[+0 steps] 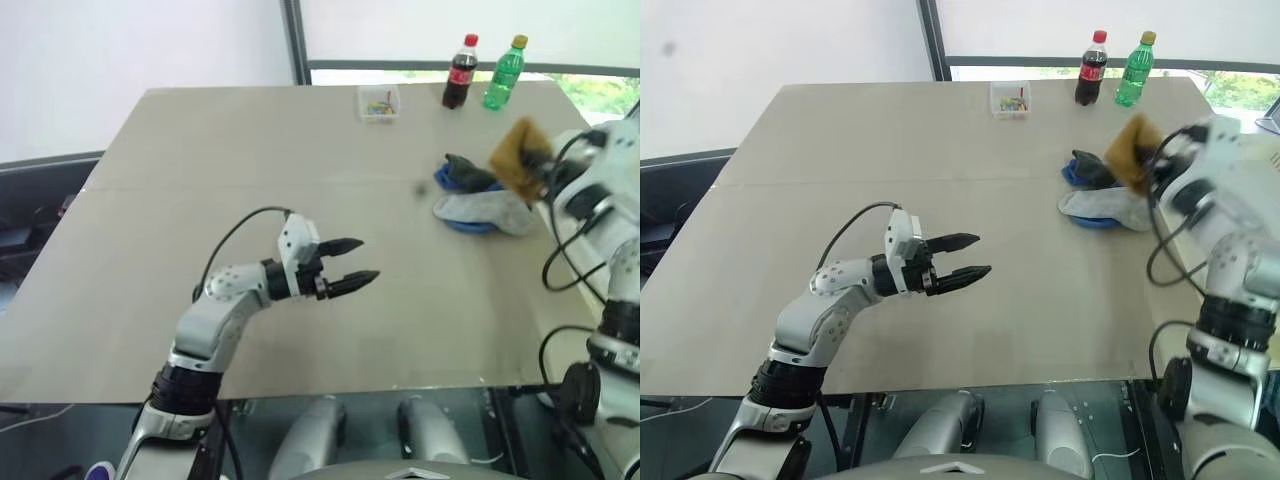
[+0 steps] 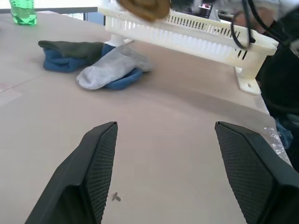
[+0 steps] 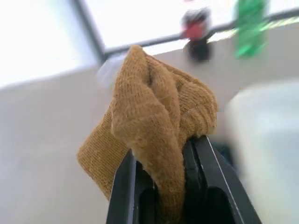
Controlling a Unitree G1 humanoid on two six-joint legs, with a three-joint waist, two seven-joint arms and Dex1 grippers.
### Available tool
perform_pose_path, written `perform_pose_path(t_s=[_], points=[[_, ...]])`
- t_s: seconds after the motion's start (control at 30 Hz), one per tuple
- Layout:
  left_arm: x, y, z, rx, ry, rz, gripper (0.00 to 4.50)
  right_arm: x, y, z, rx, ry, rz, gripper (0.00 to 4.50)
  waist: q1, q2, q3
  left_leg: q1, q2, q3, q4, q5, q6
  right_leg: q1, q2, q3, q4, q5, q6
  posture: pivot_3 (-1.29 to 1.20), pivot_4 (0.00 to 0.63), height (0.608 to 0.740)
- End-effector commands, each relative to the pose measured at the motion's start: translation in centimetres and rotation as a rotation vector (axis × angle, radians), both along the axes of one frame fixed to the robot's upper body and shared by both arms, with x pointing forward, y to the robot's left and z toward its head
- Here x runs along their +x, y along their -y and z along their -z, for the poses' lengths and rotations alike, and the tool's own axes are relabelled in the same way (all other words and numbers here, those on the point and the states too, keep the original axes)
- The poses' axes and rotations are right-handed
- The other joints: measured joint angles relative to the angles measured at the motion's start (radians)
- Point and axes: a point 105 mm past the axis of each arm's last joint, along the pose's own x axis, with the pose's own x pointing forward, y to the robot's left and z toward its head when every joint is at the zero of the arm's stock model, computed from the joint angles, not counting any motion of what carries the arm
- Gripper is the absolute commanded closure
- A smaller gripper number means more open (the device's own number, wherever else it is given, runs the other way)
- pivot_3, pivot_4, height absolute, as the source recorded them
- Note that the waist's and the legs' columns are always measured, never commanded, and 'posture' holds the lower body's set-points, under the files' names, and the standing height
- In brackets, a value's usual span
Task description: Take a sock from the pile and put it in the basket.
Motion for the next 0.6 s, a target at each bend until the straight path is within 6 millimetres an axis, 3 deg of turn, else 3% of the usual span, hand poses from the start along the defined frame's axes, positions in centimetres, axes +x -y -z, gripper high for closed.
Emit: perform_pose_path(t_s=[0.03,0.27,0.6], points=[[0.3,0.4,-1.0,-0.022,0.051,-0.006,0.98,1.3,4.0,-1.3,-0.014,0.002,0.216,4.45,-0.002,0.0,0.0,0.0,0.0,0.0,0.0,0.0,0.0,0.0,0.0,0.0,0.0,0.0,0.0,0.0,0.15,0.739],[0.6,0.6,-1.7,-0.05,0.094,-0.043,0.98,3.7,7.1,1.5,0.049,-0.145,0.357,4.45,-0.018,0.001,0.002,0.0,-0.001,0.001,0.0,0.0,0.0,0.0,0.001,0.001,0.0,0.0,0.0,0.0,0.15,0.739],[-0.2,1.4,-2.3,-0.093,0.124,-0.062,0.98,4.2,7.4,4.0,0.021,-0.273,0.379,4.45,-0.022,0.004,0.005,0.0,0.0,0.003,0.0,0.001,-0.002,0.0,0.002,0.003,0.0,0.0,0.0,0.0,0.15,0.739]])
